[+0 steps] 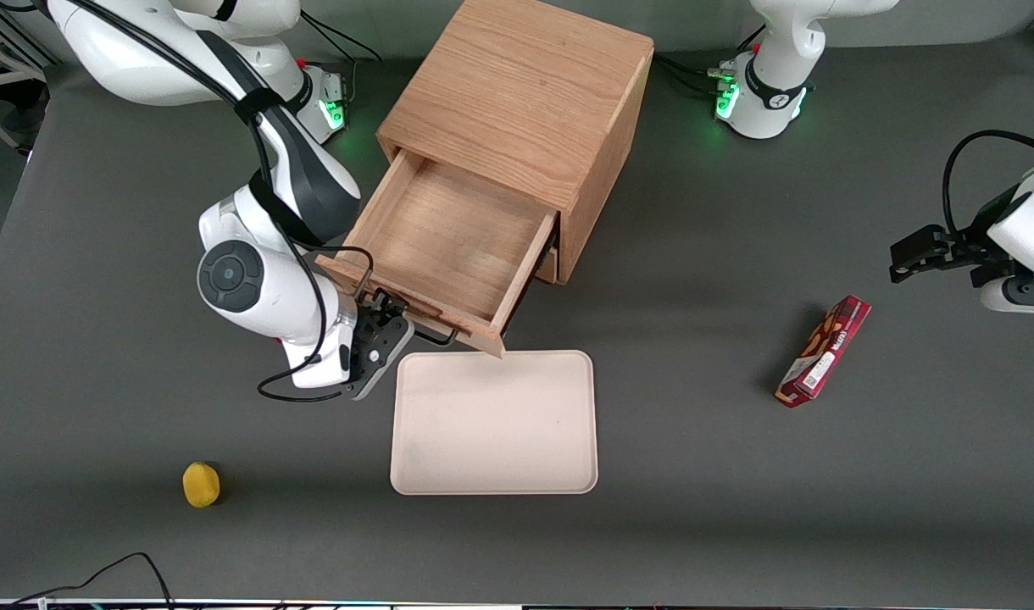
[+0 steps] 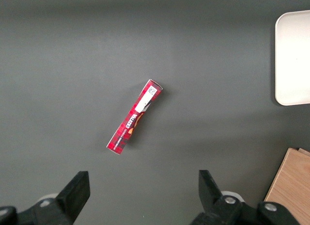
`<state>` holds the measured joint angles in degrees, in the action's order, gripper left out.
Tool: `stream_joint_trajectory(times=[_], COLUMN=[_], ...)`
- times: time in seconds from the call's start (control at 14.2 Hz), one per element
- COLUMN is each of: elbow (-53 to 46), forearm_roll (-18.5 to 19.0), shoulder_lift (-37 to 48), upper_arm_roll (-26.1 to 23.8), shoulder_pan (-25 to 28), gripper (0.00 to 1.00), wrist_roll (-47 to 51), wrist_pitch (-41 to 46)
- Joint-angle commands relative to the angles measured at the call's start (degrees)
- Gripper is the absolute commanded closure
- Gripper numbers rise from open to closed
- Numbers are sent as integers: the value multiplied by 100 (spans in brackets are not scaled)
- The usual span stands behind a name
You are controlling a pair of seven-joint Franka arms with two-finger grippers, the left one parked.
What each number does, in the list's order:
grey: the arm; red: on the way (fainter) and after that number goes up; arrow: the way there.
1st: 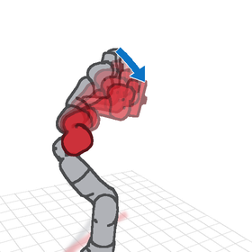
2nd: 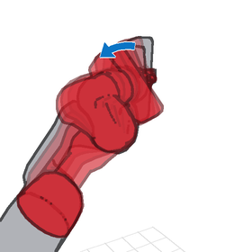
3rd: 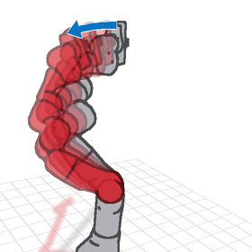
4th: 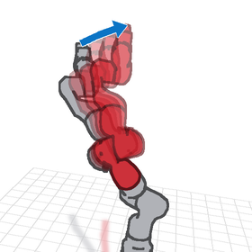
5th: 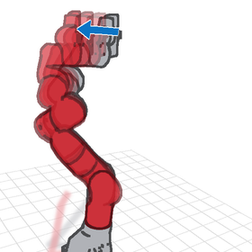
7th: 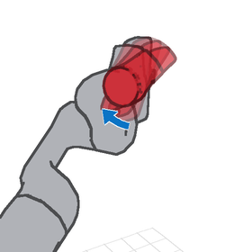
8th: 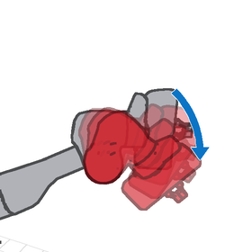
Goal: Open upper drawer
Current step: 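Pull the handle with the right gripper, sliding the drawer outward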
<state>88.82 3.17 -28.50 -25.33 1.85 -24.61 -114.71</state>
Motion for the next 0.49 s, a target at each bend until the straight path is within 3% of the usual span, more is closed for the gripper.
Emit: stream_joint_trajectory(times=[0.0,0.42], elbow=[-312,-523], forearm_roll=[114,228], shoulder_lift=[-182,-314], upper_arm_roll=[63,72], shoulder_pan=[43,61], gripper=[0,0], wrist_roll=[-184,-184], wrist_pitch=[159,229])
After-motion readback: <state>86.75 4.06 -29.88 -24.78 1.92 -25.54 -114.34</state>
